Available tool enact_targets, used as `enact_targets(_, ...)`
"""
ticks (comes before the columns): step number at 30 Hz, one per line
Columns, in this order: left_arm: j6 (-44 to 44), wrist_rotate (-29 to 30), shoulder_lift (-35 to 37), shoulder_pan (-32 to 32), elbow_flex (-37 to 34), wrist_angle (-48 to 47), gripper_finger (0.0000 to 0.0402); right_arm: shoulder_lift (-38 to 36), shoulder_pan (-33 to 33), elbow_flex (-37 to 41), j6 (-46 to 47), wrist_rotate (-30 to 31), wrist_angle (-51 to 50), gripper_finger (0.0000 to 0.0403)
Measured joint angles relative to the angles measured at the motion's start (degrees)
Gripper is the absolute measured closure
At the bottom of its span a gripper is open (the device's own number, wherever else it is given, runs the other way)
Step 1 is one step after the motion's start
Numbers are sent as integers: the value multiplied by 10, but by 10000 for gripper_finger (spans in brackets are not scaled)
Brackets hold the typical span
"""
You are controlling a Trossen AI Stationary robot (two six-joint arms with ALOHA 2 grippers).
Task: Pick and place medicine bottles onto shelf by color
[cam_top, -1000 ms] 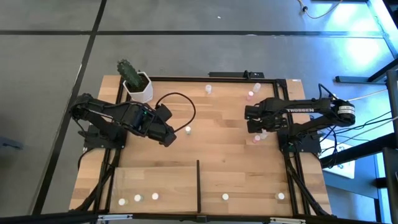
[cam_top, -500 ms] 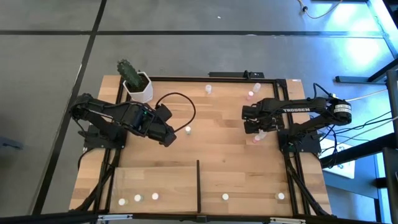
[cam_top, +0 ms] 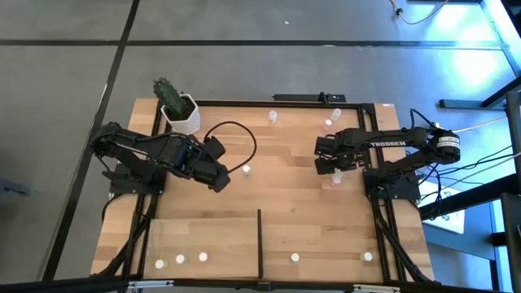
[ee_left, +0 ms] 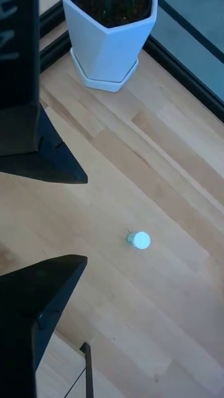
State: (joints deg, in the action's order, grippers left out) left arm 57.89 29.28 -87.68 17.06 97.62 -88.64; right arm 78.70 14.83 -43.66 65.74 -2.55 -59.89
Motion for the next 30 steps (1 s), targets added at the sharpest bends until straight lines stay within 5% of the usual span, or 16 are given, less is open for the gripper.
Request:
enact_targets(15, 0, 0, 0, 0, 0, 0, 210, 0, 0, 0, 15, -52, -27, 189)
enact_targets(30, 0, 0, 0, -1, 0, 0, 210, 0, 0, 0, 15, -38, -27, 189)
